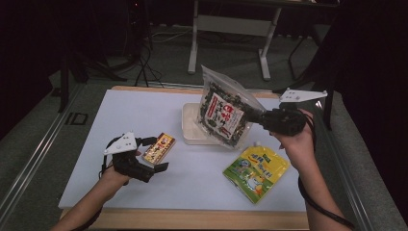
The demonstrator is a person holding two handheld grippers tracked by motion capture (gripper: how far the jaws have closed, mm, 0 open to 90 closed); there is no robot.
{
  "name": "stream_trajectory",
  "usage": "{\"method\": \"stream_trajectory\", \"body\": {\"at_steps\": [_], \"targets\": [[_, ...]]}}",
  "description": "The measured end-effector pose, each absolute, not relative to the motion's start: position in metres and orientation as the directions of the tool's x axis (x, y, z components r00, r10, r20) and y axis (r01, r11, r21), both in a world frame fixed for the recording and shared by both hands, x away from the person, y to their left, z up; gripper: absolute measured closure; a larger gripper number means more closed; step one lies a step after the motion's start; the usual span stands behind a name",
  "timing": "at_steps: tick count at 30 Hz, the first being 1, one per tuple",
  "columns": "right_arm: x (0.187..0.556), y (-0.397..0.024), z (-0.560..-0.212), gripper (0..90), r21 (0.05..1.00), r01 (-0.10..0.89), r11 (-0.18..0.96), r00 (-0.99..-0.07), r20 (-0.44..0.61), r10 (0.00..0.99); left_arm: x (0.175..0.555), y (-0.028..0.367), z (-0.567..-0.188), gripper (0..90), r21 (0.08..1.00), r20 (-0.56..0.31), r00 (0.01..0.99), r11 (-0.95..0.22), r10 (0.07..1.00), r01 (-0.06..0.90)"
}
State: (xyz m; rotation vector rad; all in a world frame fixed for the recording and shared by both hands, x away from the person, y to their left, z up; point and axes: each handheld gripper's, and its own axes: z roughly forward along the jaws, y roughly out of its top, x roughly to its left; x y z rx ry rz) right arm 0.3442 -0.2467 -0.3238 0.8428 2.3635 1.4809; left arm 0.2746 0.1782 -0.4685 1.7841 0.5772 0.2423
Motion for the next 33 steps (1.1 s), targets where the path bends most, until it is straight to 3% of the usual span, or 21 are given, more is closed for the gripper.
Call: {"method": "stream_trajectory", "body": {"at_steps": [14, 33], "targets": [[0.381, -0.254, -0.334, 79.1, 0.887, 0.377, 0.266, -0.688, 0.076, 0.722, 0.266, 0.175, -0.495, 1.6, 0.947, -0.105, 0.836, -0.204, 0.538, 0.250], [0.414, -0.239, -0.375, 79.1, 0.868, 0.413, 0.276, -0.665, 0.080, 0.742, 0.268, 0.182, -0.504, 1.6, 0.944, -0.133, 0.818, -0.179, 0.559, 0.277]]}}
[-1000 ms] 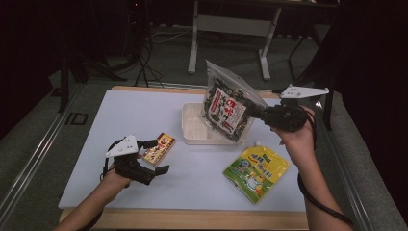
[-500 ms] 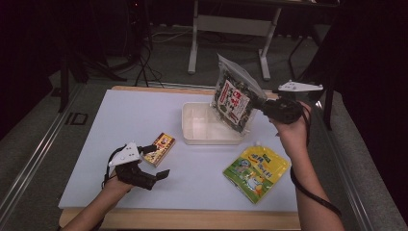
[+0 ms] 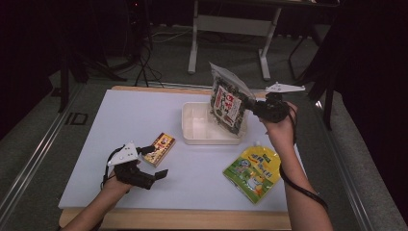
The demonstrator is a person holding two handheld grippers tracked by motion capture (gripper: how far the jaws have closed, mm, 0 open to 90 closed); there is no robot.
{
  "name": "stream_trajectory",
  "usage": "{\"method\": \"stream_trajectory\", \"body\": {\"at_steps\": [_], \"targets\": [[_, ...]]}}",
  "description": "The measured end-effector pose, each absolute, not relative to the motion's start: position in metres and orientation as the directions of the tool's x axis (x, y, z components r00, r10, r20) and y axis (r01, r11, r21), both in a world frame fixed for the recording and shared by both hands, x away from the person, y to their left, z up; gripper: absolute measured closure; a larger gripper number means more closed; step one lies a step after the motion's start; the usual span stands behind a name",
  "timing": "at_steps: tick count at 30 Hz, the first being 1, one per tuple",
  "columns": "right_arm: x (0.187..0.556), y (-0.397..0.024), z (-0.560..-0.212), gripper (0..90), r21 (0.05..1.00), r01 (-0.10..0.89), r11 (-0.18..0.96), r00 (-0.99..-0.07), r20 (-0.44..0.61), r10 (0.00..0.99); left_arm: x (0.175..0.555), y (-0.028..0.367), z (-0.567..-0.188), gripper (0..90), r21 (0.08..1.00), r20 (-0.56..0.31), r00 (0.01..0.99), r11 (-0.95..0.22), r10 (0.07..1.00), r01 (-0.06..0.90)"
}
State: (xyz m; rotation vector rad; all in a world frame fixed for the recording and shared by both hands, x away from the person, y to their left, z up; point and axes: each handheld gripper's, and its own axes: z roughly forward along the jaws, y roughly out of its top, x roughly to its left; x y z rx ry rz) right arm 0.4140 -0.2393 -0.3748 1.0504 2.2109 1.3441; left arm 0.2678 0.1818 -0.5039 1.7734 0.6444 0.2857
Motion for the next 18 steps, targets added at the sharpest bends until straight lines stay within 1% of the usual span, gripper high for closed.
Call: {"method": "stream_trajectory", "body": {"at_steps": [12, 16, 17, 18], "targets": [[0.424, -0.244, -0.391, 79.1, 0.875, 0.428, 0.225, -0.658, 0.131, 0.742, 0.268, 0.182, -0.508, 1.7, 0.941, -0.126, 0.826, -0.198, 0.549, 0.275], [0.428, -0.239, -0.404, 79.1, 0.857, 0.444, 0.263, -0.655, 0.110, 0.748, 0.269, 0.183, -0.509, 1.7, 0.941, -0.136, 0.824, -0.189, 0.549, 0.281], [0.429, -0.238, -0.410, 79.2, 0.858, 0.445, 0.257, -0.649, 0.111, 0.753, 0.269, 0.183, -0.509, 1.7, 0.941, -0.137, 0.824, -0.189, 0.550, 0.282], [0.430, -0.240, -0.412, 79.2, 0.859, 0.453, 0.239, -0.650, 0.136, 0.747, 0.269, 0.183, -0.509, 1.7, 0.941, -0.137, 0.824, -0.189, 0.549, 0.282]]}}
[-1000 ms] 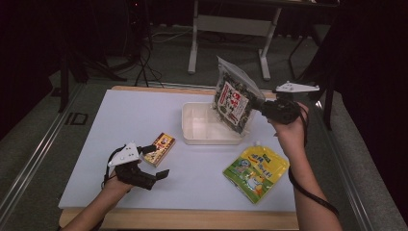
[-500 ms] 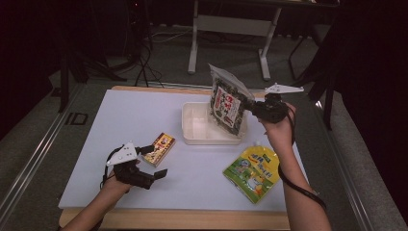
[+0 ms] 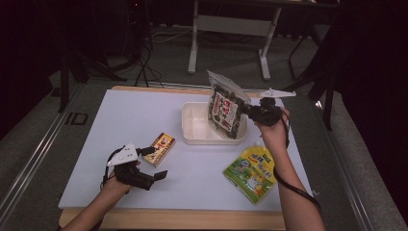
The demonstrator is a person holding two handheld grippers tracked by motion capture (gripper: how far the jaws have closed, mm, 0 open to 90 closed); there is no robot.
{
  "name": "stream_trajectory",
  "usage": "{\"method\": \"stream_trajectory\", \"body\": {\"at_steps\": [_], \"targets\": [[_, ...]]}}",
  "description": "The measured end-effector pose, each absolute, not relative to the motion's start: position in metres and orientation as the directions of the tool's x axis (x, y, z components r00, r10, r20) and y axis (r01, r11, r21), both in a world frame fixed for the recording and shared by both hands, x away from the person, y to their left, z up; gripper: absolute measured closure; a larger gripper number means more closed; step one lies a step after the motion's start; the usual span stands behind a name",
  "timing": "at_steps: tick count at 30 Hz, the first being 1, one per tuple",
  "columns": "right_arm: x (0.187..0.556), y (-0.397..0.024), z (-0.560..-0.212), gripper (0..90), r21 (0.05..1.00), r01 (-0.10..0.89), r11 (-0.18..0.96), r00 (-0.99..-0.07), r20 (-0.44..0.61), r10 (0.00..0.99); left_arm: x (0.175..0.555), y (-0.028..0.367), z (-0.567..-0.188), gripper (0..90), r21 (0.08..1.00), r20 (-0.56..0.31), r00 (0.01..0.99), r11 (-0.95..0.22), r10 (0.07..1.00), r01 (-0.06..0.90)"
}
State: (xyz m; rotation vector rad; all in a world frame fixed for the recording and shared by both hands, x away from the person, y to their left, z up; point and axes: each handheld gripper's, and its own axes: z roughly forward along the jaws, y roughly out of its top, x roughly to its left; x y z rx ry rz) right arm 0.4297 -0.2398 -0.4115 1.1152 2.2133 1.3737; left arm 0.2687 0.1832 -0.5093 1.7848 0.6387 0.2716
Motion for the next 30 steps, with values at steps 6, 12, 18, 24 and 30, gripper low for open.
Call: {"method": "stream_trajectory", "body": {"at_steps": [6, 12, 18, 24, 30], "targets": [[0.431, -0.247, -0.413, 79.0, 0.858, 0.462, 0.226, -0.644, 0.150, 0.750, 0.269, 0.182, -0.510, 1.7, 0.940, -0.130, 0.823, -0.194, 0.553, 0.279], [0.432, -0.246, -0.412, 78.5, 0.856, 0.467, 0.224, -0.639, 0.151, 0.754, 0.268, 0.179, -0.511, 1.7, 0.945, -0.115, 0.816, -0.192, 0.567, 0.266], [0.430, -0.245, -0.408, 66.6, 0.857, 0.463, 0.228, -0.627, 0.135, 0.768, 0.267, 0.180, -0.510, 1.8, 0.960, -0.098, 0.839, -0.171, 0.534, 0.221], [0.418, -0.252, -0.393, 50.0, 0.870, 0.444, 0.213, -0.617, 0.125, 0.777, 0.265, 0.177, -0.509, 3.4, 0.956, -0.107, 0.841, -0.177, 0.530, 0.233], [0.397, -0.268, -0.385, 46.3, 0.878, 0.426, 0.218, -0.612, 0.103, 0.784, 0.264, 0.172, -0.510, 2.6, 0.939, -0.129, 0.833, -0.204, 0.537, 0.277]]}}
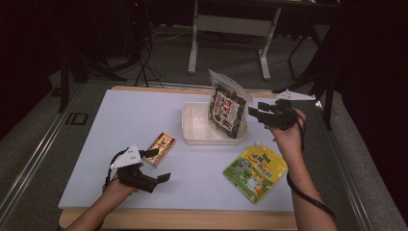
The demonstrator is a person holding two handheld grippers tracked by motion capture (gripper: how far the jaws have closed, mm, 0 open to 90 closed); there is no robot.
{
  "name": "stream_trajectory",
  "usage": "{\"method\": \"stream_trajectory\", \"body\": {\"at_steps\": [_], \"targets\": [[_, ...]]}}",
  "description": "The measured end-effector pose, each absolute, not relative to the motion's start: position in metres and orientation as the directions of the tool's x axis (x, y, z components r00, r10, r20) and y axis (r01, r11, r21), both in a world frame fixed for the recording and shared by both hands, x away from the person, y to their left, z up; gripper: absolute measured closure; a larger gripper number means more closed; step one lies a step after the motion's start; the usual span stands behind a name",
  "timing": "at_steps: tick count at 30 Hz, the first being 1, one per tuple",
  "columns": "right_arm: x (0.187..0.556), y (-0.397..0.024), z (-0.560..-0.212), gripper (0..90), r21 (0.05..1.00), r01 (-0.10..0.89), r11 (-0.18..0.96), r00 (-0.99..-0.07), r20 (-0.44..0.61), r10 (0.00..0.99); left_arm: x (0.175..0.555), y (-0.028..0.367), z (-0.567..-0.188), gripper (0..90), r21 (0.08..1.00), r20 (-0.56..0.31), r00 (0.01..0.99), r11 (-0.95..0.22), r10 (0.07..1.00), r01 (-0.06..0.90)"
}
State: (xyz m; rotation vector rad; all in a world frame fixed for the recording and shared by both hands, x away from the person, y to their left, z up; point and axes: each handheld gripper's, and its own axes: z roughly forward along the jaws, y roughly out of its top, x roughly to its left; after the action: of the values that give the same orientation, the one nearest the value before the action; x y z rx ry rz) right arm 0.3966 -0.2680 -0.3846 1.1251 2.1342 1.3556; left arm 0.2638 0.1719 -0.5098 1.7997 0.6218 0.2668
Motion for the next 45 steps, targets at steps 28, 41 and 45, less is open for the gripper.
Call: {"method": "stream_trajectory", "body": {"at_steps": [28, 41, 45], "targets": [[0.315, -0.352, -0.442, 44.9, 0.780, 0.551, 0.296, -0.580, 0.102, 0.809, 0.265, 0.170, -0.507, 1.6, 0.933, -0.152, 0.822, -0.194, 0.549, 0.303], [0.317, -0.382, -0.486, 40.2, 0.709, 0.648, 0.279, -0.505, 0.126, 0.854, 0.265, 0.169, -0.508, 1.6, 0.929, -0.149, 0.823, -0.208, 0.549, 0.307], [0.320, -0.390, -0.499, 37.4, 0.686, 0.679, 0.262, -0.481, 0.145, 0.865, 0.266, 0.169, -0.509, 1.6, 0.928, -0.151, 0.822, -0.207, 0.550, 0.310]]}}
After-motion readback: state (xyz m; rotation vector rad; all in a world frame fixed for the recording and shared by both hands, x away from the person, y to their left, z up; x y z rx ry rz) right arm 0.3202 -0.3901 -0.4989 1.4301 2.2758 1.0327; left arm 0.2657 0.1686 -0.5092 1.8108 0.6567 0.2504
